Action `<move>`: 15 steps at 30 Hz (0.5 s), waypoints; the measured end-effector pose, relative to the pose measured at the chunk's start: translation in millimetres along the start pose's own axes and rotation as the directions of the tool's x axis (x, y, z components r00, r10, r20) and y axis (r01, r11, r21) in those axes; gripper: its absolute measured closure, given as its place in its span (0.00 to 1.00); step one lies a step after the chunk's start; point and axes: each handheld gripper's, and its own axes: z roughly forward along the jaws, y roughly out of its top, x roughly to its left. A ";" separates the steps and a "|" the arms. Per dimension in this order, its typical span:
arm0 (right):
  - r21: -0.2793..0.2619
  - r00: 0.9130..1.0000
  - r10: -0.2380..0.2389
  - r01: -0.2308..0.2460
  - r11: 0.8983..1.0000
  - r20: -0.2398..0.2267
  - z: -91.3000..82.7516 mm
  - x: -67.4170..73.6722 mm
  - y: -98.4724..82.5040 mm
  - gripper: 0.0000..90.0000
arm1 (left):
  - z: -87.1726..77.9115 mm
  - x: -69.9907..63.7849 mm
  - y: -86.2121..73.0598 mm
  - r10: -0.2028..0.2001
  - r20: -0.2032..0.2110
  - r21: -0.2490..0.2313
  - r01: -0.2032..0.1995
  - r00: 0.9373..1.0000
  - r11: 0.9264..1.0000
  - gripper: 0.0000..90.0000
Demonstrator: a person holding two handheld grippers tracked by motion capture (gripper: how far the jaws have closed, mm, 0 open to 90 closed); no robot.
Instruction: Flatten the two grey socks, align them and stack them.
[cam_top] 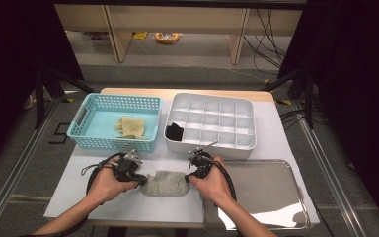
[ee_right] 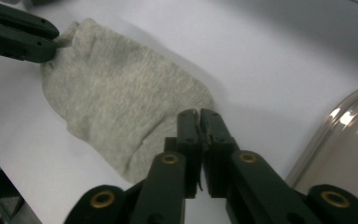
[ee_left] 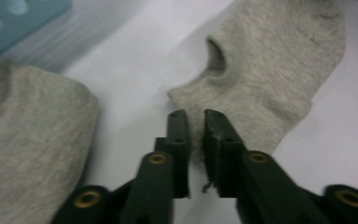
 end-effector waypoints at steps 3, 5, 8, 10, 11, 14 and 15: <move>-0.038 1.000 -0.014 0.013 0.999 -0.015 -5.8 0.0 0.1 0.88 | -19.6 6.2 0.4 -0.021 -0.001 -0.081 0.020 1.000 0.996 0.70; -0.063 1.000 0.024 -0.025 0.998 -0.006 -14.5 1.1 0.3 0.86 | -27.8 9.9 -0.1 -0.044 -0.016 -0.113 0.042 0.999 0.993 0.61; -0.082 1.000 0.029 -0.028 0.996 0.008 -19.8 -0.1 0.9 0.85 | -44.2 24.7 -4.1 -0.116 -0.036 -0.162 0.108 0.993 0.981 0.58; -0.109 1.000 0.015 -0.015 0.994 -0.001 -25.0 -4.2 -0.7 0.84 | -52.8 41.7 -10.6 -0.171 -0.074 -0.178 0.156 0.982 0.972 0.56; -0.108 0.999 0.044 -0.045 0.993 -0.007 -26.8 -3.6 -1.8 0.84 | -54.7 46.8 -12.7 -0.195 -0.091 -0.175 0.177 0.977 0.969 0.56; -0.116 1.000 0.029 -0.029 0.993 0.001 -27.6 -7.9 -5.7 0.83 | -57.2 69.9 -24.7 -0.262 -0.110 -0.160 0.243 0.959 0.957 0.55; -0.105 0.999 0.038 -0.036 0.994 0.014 -27.9 -7.6 -6.4 0.83 | -56.7 72.6 -26.8 -0.274 -0.109 -0.157 0.256 0.955 0.954 0.56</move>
